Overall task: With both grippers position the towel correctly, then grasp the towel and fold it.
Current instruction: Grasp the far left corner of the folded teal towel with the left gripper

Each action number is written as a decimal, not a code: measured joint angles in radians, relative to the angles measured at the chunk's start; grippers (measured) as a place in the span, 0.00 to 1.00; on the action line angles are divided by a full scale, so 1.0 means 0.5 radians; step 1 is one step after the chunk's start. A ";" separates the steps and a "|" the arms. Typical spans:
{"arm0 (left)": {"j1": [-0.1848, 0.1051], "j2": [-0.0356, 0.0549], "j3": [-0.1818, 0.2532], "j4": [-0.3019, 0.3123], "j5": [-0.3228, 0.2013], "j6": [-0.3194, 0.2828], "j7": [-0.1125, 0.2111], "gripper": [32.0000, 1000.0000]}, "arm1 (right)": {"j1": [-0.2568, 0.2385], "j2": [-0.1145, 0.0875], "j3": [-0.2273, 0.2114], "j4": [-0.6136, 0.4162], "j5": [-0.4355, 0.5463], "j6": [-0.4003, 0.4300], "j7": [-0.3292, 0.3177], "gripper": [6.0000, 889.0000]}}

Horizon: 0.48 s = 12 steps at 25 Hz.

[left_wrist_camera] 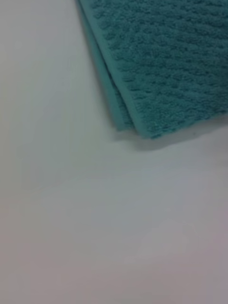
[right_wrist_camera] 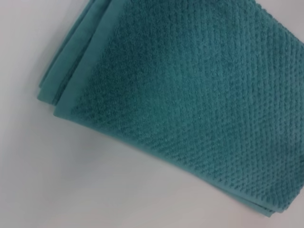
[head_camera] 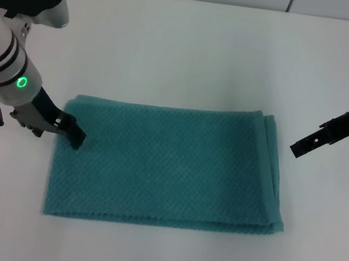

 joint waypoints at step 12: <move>-0.007 0.000 0.067 -0.103 0.003 -0.106 0.000 0.82 | -0.002 0.000 0.000 0.000 -0.002 0.003 0.000 0.96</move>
